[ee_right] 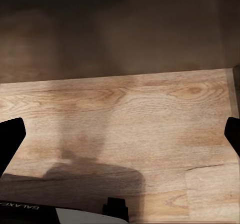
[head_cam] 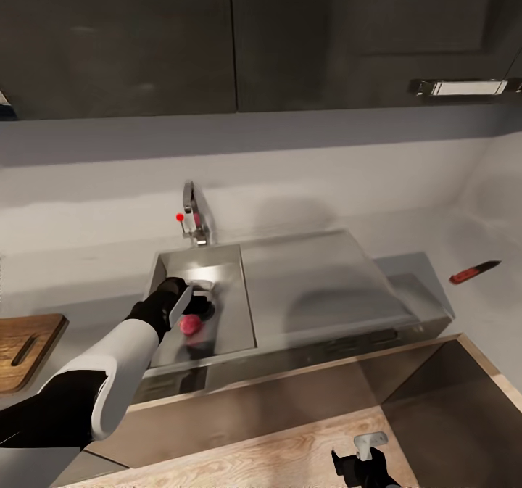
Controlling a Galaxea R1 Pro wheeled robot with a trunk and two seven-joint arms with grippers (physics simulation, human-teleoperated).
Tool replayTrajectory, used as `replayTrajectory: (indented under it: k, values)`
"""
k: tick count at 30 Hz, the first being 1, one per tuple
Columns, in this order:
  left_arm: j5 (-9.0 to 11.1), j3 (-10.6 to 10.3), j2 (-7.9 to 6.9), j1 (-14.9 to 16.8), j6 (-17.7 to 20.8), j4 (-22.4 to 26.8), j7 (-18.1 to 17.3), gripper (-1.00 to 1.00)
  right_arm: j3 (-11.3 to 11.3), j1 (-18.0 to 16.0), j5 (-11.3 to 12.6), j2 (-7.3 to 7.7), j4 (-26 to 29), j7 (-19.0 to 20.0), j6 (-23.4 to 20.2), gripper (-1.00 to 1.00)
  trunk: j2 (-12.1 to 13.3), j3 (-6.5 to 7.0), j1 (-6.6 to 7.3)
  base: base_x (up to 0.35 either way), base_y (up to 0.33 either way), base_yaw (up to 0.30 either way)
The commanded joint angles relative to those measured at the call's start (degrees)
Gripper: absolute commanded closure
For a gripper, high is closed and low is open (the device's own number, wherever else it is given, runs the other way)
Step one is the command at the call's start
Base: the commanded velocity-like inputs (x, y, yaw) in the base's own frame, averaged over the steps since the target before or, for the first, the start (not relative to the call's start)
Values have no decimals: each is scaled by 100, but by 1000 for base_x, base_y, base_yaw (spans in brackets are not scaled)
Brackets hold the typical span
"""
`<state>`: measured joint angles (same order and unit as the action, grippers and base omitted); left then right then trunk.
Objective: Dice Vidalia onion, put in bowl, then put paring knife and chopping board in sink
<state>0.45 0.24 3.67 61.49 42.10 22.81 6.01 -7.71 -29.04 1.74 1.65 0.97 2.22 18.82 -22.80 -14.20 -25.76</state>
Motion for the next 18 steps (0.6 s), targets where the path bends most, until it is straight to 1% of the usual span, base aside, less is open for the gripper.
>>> replayTrajectory:
  k: [1, 18]
  values:
    - [7, 2, 2, 3, 27, 5, 23, -100, -29, -5, 20, 2, -7, 15, 20, -100, -11, -20, -3, -8, 11, 0]
    - [7, 2, -1, 3, 18, -185, 23, -100, -29, -5, 20, 2, -8, 15, 17, -100, -11, -176, -3, 0, 1, 0]
